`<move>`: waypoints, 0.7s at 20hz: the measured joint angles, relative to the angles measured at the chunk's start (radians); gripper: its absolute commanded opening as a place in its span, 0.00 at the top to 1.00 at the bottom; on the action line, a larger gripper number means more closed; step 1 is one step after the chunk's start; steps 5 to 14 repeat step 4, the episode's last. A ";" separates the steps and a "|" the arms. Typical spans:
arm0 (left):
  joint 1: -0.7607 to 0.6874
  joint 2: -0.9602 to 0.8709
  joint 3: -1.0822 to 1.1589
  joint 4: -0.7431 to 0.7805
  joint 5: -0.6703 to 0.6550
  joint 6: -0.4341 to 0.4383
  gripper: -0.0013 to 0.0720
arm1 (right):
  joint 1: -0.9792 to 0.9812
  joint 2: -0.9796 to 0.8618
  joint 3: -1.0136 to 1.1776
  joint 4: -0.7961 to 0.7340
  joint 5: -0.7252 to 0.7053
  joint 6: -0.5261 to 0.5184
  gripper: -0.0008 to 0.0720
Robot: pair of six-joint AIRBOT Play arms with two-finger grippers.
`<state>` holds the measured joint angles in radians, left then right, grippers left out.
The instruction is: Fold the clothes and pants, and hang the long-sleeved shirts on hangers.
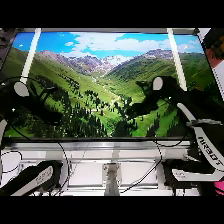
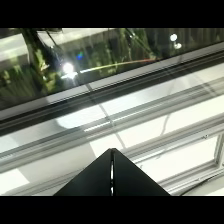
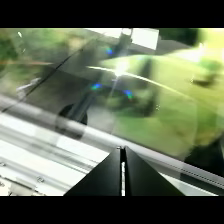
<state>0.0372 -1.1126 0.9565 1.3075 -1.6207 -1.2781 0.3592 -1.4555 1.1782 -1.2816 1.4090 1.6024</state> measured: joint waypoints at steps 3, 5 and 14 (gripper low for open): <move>0.001 0.003 -0.008 -0.002 -0.002 0.000 0.97 | 0.080 0.000 0.021 0.006 -0.015 0.002 0.97; 0.001 0.003 -0.008 -0.002 -0.003 0.000 0.97 | 0.100 0.000 0.029 0.007 -0.015 0.002 0.97; 0.001 0.003 -0.008 -0.002 -0.003 0.000 0.97 | 0.100 0.000 0.029 0.007 -0.015 0.002 0.97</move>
